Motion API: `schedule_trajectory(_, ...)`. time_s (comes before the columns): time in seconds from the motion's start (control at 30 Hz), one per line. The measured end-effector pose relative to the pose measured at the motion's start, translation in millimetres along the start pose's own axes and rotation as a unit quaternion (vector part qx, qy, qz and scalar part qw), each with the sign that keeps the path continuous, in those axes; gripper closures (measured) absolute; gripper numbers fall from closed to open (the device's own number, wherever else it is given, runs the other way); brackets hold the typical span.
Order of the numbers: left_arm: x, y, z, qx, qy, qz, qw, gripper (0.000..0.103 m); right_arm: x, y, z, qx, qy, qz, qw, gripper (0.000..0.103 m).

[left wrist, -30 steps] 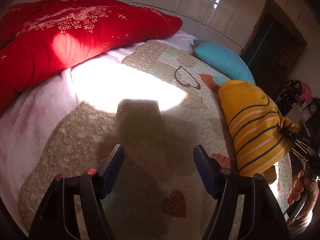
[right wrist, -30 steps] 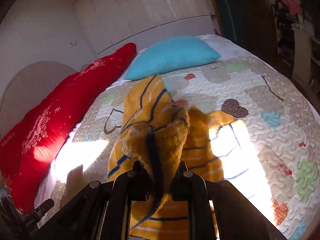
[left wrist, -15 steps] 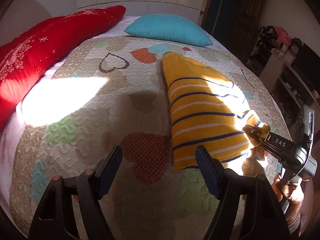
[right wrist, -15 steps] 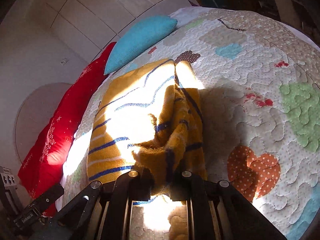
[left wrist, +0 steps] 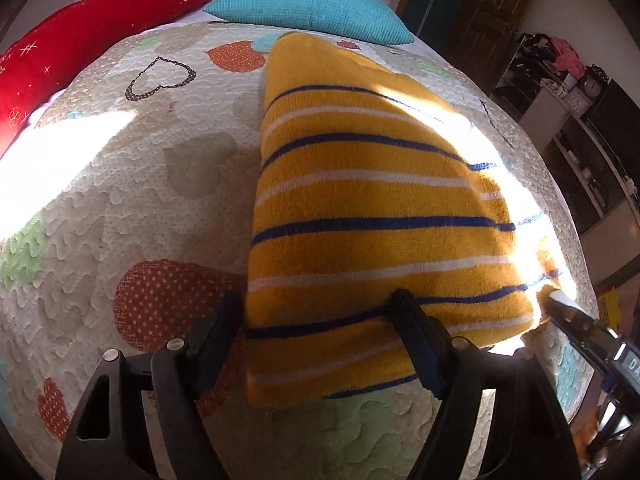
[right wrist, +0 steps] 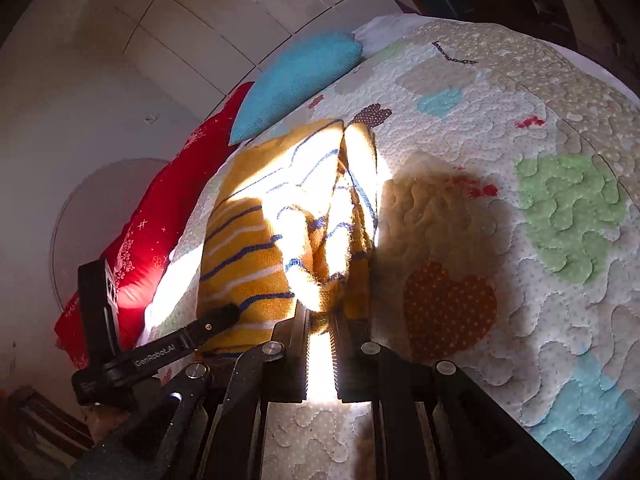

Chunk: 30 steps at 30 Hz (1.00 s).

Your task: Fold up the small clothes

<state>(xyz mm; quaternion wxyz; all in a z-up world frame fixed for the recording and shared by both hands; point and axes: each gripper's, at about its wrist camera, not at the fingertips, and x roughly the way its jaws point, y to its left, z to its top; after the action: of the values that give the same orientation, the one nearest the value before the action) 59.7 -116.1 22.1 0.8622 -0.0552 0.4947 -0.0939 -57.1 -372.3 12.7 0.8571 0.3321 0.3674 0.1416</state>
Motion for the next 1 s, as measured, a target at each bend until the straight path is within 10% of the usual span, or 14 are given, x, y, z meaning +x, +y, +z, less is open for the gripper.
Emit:
schedule_trajectory(0.37,-43,-8,-8,0.053,-0.026,0.021,0.9980,0.023,28,28,91,-0.001,-0.064,-0.017,0.998,0.067)
schedule_trajectory(0.47,-57,-6,-14,0.060,-0.038,0.025,0.9972,0.023,60,38,98,-0.025,-0.028,-0.023,0.999,0.071)
schedule_trajectory(0.6,-71,-2,-16,0.055,-0.051,0.027,0.9969,0.023,107,31,91,-0.054,0.025,-0.111,0.992,0.101)
schedule_trajectory(0.77,-84,8,-23,0.043,-0.062,0.043,0.9962,0.023,108,6,72,-0.085,0.027,-0.256,0.962,0.102)
schedule_trajectory(1.0,-90,21,-38,0.031,-0.075,0.082,0.9933,0.023,43,2,66,-0.053,-0.038,-0.202,0.977,0.097)
